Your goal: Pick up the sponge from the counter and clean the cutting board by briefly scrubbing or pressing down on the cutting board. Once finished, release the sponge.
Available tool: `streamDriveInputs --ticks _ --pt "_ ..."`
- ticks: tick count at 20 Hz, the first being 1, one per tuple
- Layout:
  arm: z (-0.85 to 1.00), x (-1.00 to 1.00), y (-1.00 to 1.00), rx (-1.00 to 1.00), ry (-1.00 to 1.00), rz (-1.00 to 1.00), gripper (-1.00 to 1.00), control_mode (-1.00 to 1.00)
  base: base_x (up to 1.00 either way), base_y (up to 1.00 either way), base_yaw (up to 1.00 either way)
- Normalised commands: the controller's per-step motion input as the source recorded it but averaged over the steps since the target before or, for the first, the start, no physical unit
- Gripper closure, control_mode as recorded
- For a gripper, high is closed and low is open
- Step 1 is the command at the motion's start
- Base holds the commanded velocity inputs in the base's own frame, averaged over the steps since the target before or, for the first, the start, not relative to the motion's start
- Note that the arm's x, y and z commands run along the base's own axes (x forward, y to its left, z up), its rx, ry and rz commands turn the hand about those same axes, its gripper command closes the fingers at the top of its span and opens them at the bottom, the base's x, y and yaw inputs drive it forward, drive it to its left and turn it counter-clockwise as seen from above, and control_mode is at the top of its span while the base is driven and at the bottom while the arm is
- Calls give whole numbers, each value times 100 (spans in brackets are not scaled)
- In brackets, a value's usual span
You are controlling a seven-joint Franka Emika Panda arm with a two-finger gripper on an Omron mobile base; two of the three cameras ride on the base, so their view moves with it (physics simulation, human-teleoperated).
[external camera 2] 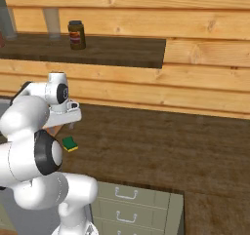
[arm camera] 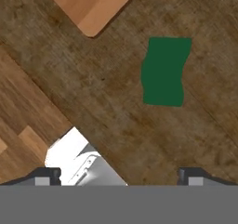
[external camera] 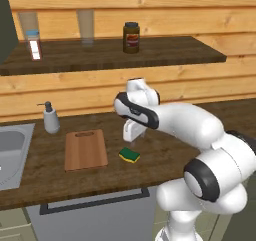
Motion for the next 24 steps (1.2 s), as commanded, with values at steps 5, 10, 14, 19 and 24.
streamDriveInputs --ticks 5,10,14,19,24 --pt "-43 11 10 -3 -14 0 -100 -100 0 0 0" --pt "-39 8 14 0 -20 0 -100 -100 0 0 0" --pt "-20 4 0 0 -8 0 -100 -100 0 0 0" --pt "0 30 0 0 2 0 -100 -100 0 0 0" --pt "-5 26 4 0 0 0 -100 -100 0 0 0"
